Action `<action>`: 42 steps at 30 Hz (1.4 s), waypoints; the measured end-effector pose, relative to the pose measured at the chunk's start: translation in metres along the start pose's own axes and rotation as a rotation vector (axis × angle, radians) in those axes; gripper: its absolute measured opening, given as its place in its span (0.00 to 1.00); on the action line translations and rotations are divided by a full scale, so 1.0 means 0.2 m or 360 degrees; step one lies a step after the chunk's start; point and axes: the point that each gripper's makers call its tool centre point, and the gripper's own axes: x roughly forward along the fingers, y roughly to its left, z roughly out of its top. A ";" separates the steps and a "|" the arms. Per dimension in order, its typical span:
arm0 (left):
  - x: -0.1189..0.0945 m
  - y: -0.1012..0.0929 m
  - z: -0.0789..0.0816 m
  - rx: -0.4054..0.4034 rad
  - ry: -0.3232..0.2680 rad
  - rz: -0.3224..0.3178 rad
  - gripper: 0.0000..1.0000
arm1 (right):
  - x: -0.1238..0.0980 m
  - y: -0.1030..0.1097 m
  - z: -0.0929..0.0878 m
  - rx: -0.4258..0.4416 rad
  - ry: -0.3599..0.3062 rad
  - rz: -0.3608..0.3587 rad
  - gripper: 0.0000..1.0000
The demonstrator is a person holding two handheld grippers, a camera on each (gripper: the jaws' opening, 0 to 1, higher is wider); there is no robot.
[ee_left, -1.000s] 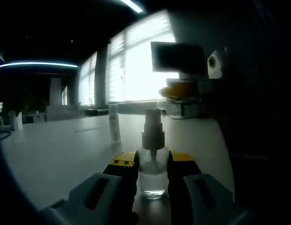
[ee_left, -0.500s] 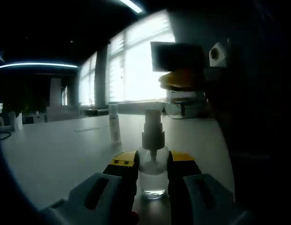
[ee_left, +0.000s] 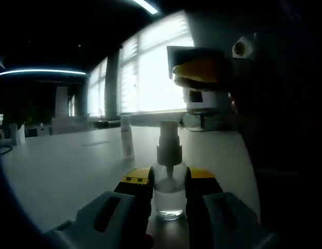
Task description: Clamp pump bottle remove cover press pump head put on cover
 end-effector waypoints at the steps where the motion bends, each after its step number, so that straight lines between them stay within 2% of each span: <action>1: 0.00 0.00 0.00 0.0000 0.0000 0.0000 0.15 | 0.00 0.01 0.00 0.0002 0.0002 0.0005 0.10; 14: 0.00 0.01 0.00 0.0000 0.0000 0.0000 0.15 | 0.05 0.10 -0.02 -0.0009 0.0038 0.0095 0.10; 22: 0.00 0.00 0.00 0.0002 0.0000 -0.0001 0.15 | 0.07 0.15 -0.07 -0.0030 0.0083 0.0133 0.10; 42: 0.00 0.00 0.00 0.0005 0.0001 -0.0002 0.15 | 0.10 0.17 -0.12 -0.0043 0.0127 0.0154 0.10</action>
